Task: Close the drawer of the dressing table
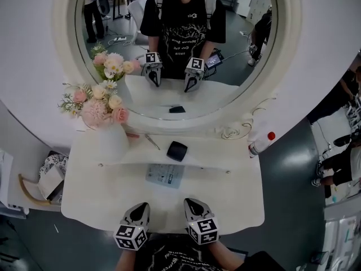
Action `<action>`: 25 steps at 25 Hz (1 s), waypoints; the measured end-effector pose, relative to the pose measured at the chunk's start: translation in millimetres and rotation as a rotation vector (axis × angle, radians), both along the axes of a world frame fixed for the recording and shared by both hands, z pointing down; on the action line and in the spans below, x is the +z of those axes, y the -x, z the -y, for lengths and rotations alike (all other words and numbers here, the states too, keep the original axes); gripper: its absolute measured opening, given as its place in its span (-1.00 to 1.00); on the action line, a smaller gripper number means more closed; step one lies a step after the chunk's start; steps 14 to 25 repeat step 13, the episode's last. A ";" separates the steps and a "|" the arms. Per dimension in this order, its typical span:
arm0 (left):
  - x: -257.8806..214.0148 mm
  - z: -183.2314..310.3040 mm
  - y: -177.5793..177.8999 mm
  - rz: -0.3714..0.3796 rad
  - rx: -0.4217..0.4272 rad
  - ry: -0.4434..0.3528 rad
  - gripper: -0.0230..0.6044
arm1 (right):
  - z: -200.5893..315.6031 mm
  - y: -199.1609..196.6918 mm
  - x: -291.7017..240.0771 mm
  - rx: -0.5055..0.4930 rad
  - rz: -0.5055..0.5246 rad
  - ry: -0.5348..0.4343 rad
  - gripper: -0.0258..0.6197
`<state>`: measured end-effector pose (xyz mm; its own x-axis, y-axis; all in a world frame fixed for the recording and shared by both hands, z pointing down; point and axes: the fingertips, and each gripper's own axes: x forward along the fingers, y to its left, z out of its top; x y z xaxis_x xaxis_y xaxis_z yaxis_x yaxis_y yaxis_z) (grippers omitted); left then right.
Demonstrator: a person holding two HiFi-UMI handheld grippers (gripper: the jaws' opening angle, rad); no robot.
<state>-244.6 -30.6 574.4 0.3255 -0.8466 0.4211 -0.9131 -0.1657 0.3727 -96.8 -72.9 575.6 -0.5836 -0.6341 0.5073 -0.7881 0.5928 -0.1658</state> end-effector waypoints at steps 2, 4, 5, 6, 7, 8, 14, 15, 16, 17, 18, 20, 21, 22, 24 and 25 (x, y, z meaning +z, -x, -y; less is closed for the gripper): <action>0.0 -0.8 -0.3 0.002 0.005 0.001 -0.88 | -1.3 -0.2 0.6 0.003 0.005 0.005 -0.89; 0.1 -1.8 -1.2 0.003 0.009 0.002 -0.88 | -3.8 1.4 0.8 -0.006 0.006 0.006 -0.89; 0.3 -2.5 -2.0 0.004 0.011 0.003 -0.88 | -5.2 2.6 1.0 -0.014 0.004 0.005 -0.89; 0.4 -3.0 -2.8 0.005 0.013 0.003 -0.88 | -6.3 4.0 1.4 -0.022 0.001 0.004 -0.89; 0.5 -3.1 -3.5 0.007 0.015 0.003 -0.88 | -7.0 5.6 2.1 -0.030 -0.001 0.004 -0.89; 0.4 -2.8 -4.1 0.008 0.017 0.002 -0.88 | -7.0 7.0 2.9 -0.037 -0.003 0.005 -0.89; -1.0 -0.3 -5.1 0.009 0.037 -0.013 -0.88 | -4.1 11.6 5.6 -0.043 0.002 0.011 -0.89; -1.0 -0.3 -5.1 0.009 0.037 -0.013 -0.88 | -4.1 11.6 5.6 -0.043 0.002 0.011 -0.89; -1.0 -0.3 -5.1 0.009 0.037 -0.013 -0.88 | -4.1 11.6 5.6 -0.043 0.002 0.011 -0.89; -1.0 -0.3 -5.1 0.009 0.037 -0.013 -0.88 | -4.1 11.6 5.6 -0.043 0.002 0.011 -0.89; -1.0 -0.3 -5.1 0.009 0.037 -0.013 -0.88 | -4.1 11.6 5.6 -0.043 0.002 0.011 -0.89; -1.0 -0.3 -5.1 0.009 0.037 -0.013 -0.88 | -4.1 11.6 5.6 -0.043 0.002 0.011 -0.89; -1.0 -0.3 -5.1 0.009 0.037 -0.013 -0.88 | -4.1 11.6 5.6 -0.043 0.002 0.011 -0.89; -1.0 -0.3 -5.1 0.009 0.037 -0.013 -0.88 | -4.1 11.6 5.6 -0.043 0.002 0.011 -0.89; -1.0 -0.3 -5.1 0.009 0.037 -0.013 -0.88 | -4.1 11.6 5.6 -0.043 0.002 0.011 -0.89; -1.0 -0.3 -5.1 0.009 0.037 -0.013 -0.88 | -4.1 11.6 5.6 -0.043 0.002 0.011 -0.89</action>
